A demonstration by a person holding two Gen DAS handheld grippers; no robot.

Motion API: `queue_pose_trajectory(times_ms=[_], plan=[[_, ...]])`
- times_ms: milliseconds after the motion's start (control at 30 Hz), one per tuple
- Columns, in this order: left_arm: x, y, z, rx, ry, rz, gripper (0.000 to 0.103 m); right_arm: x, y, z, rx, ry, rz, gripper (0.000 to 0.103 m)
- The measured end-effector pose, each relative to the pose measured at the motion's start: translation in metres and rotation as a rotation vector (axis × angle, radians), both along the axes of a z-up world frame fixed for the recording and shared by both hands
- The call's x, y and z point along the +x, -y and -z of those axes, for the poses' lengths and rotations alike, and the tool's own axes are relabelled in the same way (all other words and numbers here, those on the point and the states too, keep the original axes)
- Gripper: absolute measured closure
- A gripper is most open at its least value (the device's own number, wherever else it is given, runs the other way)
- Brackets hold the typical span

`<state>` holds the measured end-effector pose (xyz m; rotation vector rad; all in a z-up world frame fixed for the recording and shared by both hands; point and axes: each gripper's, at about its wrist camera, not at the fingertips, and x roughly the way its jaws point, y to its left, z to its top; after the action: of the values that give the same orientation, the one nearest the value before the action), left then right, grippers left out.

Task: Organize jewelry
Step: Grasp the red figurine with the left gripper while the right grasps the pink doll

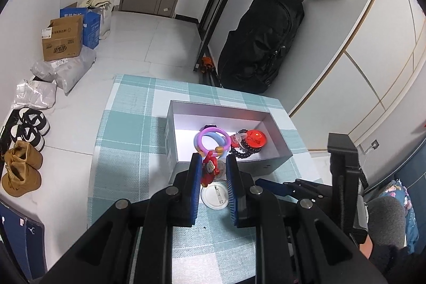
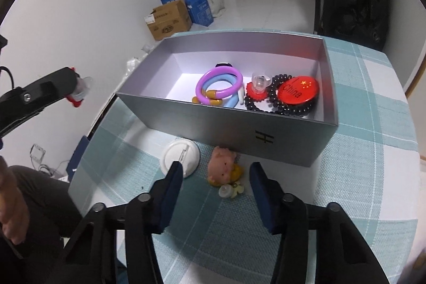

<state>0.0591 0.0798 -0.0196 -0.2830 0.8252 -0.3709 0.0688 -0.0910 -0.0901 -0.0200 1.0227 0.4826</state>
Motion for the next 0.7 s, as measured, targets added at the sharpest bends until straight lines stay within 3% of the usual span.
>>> queue_pose_trajectory(times_ms=[100,133,167,700], plan=[[0.0,-0.003,0.0,-0.011,-0.003,-0.002,0.09,0.001,-0.002,0.002,-0.031,0.001,0.003,0.064],[-0.001,-0.004,-0.001,-0.012,-0.002,-0.003,0.09,0.001,-0.003,0.003,-0.041,-0.001,0.004,0.074],[-0.001,-0.004,-0.001,-0.012,-0.002,-0.002,0.09,0.001,-0.003,0.004,-0.047,-0.003,0.007,0.076],[-0.001,0.0,0.0,0.001,-0.002,0.011,0.09,-0.002,0.006,-0.012,0.018,0.03,0.001,0.077]])
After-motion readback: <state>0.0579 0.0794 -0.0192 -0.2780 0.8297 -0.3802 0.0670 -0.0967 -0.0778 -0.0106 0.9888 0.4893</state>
